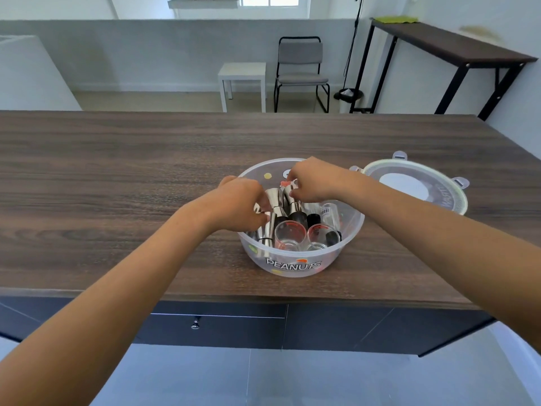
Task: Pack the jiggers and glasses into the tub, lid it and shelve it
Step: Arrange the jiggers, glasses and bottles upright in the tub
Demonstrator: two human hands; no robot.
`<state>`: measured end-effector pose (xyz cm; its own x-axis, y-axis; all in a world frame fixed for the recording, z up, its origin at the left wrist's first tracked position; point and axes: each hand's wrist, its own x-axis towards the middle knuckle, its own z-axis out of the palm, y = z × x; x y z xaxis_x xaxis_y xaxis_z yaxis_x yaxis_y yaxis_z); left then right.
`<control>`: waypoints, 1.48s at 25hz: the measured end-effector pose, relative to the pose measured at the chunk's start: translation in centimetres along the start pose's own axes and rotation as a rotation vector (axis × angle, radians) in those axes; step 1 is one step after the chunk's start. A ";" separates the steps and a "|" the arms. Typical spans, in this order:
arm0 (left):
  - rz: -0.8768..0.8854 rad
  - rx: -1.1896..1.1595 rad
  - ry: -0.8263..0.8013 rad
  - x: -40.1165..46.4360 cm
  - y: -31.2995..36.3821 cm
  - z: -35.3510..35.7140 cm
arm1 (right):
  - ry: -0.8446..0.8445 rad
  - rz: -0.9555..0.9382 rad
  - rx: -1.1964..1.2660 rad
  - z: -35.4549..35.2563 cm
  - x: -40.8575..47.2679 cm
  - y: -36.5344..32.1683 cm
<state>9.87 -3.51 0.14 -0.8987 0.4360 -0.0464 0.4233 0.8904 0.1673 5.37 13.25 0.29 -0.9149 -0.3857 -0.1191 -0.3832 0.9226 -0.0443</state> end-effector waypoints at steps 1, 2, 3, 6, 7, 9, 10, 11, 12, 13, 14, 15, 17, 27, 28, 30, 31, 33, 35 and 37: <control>-0.010 -0.027 0.016 0.0 0.1 -0.1 | -0.013 0.019 -0.026 0.2 0.4 0.0; -0.016 -0.054 0.024 -0.1 0.1 -0.2 | -0.024 0.031 -0.039 0.3 0.5 -0.1; -0.019 -0.087 0.026 -0.2 0.2 -0.4 | -0.030 0.038 -0.037 0.4 0.7 0.0; 0.004 -0.216 0.018 -1.0 0.2 -1.1 | -0.006 0.057 0.044 0.5 0.9 0.2; 0.016 -0.243 0.019 -1.3 0.2 -1.3 | 0.017 0.063 0.080 0.4 0.8 0.3; 0.040 -0.251 0.028 -1.9 0.3 -1.5 | 0.064 0.073 0.152 0.1 0.3 0.4; 0.049 -0.243 0.026 -2.1 0.3 -1.5 | 0.086 0.073 0.184 -0.1 -0.1 0.4; 0.052 -0.235 0.014 -2.2 0.4 -1.5 | 0.105 0.069 0.212 -0.3 -0.7 0.4; 0.048 -0.228 -0.008 -2.2 0.4 -1.6 | 0.123 0.061 0.237 -0.5 -1.3 0.4; 0.040 -0.218 -0.037 -2.2 0.3 -1.7 | 0.140 0.053 0.259 -0.6 -2.0 0.3; 0.033 -0.201 -0.069 -2.1 0.3 -1.8 | 0.157 0.049 0.270 -0.7 -2.7 0.3; 0.029 -0.179 -0.100 -2.0 0.3 -1.9 | 0.166 0.048 0.272 -0.8 -3.4 0.2; 0.038 -0.155 -0.158 -2.0 0.6 -2.2 | 0.145 0.053 0.284 -0.8 -4.5 0.2; -0.065 -0.029 0.010 1.5 -0.9 -3.3 | 0.035 -0.046 0.350 -0.9 -6.3 0.2; -0.092 0.021 0.005 2.2 -1.1 -2.9 | -0.007 -0.052 0.348 -1.1 -6.2 0.3; -0.119 0.071 -0.076 3.2 -1.2 -2.3 | -0.111 -0.067 0.359 -1.9 -6.0 0.7; -0.130 0.078 -0.126 3.5 -1.1 -2.0 | -0.149 -0.076 0.381 -2.3 -5.6 1.0; -0.160 0.071 -0.191 4.1 -1.4 -1.6 | -0.134 -0.062 0.442 -2.8 -4.2 1.4; -0.175 0.051 -0.195 4.5 -1.7 -1.3 | -0.077 0.006 0.476 -2.5 -2.0 1.4; -0.157 0.025 -0.193 4.6 -2.0 -1.3 | -0.094 0.056 0.467 -1.5 0.0 0.8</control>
<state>4.75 -3.42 0.83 -0.9161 0.3069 -0.2579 0.2851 0.9511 0.1192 4.86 13.96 1.79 -0.9089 -0.3531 -0.2219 -0.2160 0.8538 -0.4737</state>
